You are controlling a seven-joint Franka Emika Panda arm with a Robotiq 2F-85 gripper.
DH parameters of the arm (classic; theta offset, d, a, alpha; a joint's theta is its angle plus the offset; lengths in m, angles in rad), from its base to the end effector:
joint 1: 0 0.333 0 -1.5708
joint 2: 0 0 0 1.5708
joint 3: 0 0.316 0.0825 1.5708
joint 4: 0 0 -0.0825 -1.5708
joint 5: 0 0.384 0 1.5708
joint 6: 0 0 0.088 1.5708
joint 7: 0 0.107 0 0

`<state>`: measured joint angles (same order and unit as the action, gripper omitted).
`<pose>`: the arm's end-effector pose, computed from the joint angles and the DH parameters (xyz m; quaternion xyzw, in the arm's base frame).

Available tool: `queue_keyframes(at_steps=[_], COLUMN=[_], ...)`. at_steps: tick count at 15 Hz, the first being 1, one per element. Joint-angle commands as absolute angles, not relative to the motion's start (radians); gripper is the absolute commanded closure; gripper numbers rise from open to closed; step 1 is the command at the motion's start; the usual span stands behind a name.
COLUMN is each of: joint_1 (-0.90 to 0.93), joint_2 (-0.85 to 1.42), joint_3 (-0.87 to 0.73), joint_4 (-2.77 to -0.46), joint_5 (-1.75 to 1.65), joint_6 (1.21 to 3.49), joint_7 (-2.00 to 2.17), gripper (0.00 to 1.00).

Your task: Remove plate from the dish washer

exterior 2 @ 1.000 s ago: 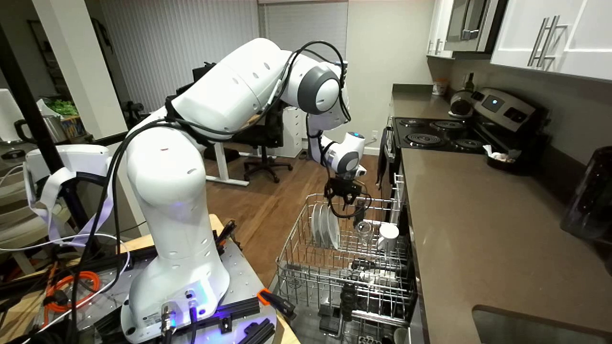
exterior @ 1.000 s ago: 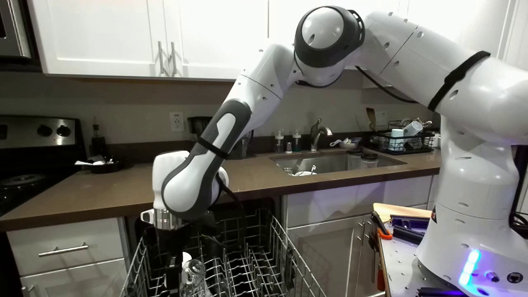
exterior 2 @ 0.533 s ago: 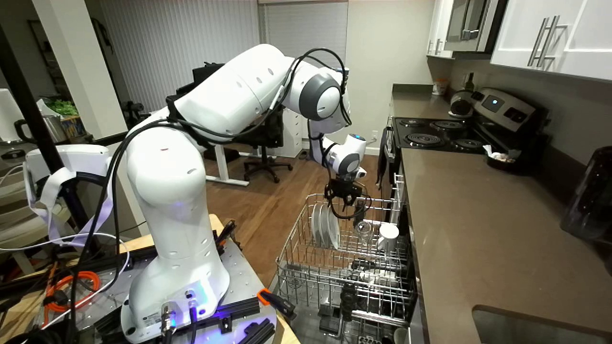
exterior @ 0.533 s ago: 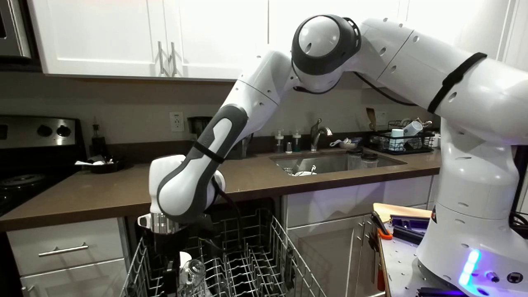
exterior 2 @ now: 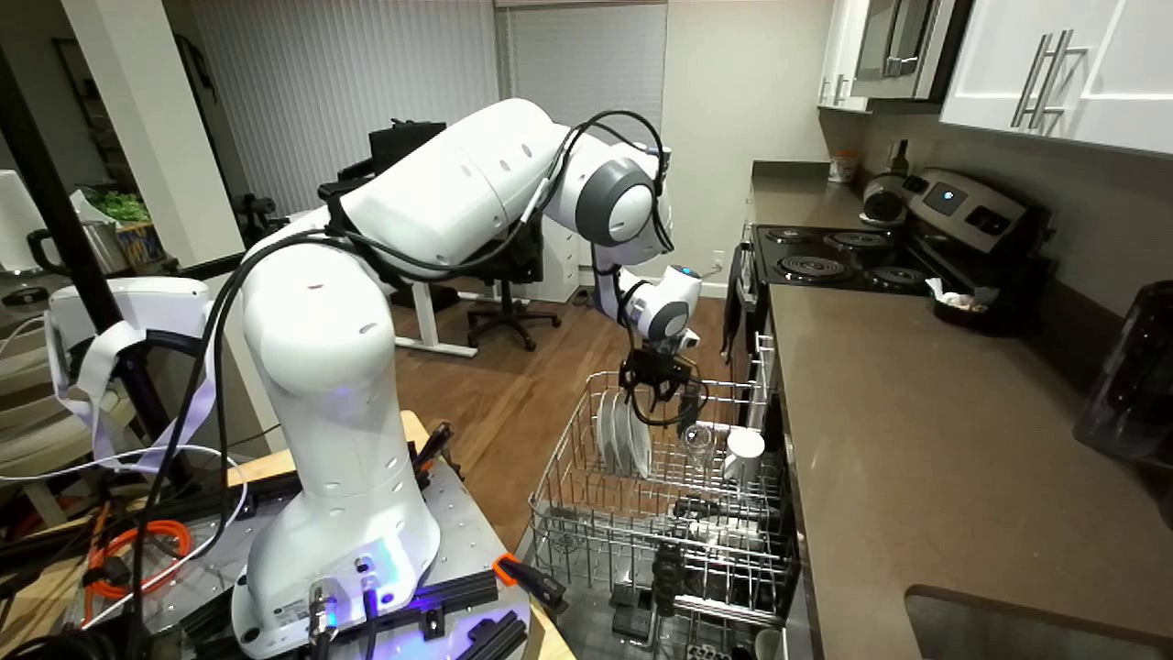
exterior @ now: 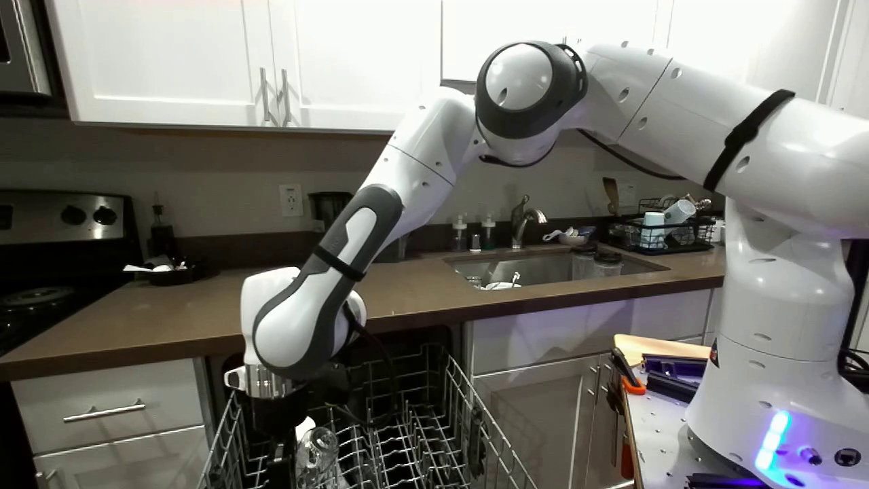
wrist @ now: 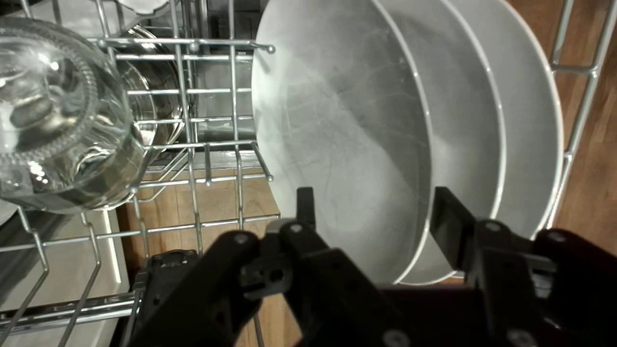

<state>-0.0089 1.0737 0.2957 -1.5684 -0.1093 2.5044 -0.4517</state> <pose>0.6348 0.1713 0.0188 -0.9345 -0.3379 0.0366 0.1062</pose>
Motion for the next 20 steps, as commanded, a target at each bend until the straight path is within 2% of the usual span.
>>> queue_keyframes(at_steps=[1,4,8,9,20], joint_1=[-0.003,-0.002,-0.016,-0.023,-0.079], joint_2=[1.098,1.103,1.105,1.101,1.012], joint_3=[0.297,0.299,0.315,0.322,0.357], joint_4=[-1.523,-1.514,-1.517,-1.520,-1.620], joint_5=[-0.089,-0.087,-0.080,-0.077,-0.063], joint_6=[2.453,2.437,2.441,2.445,2.458], joint_7=[-0.479,-0.482,-0.502,-0.511,-0.530], gripper=[0.67,0.88,0.96,0.93,0.93])
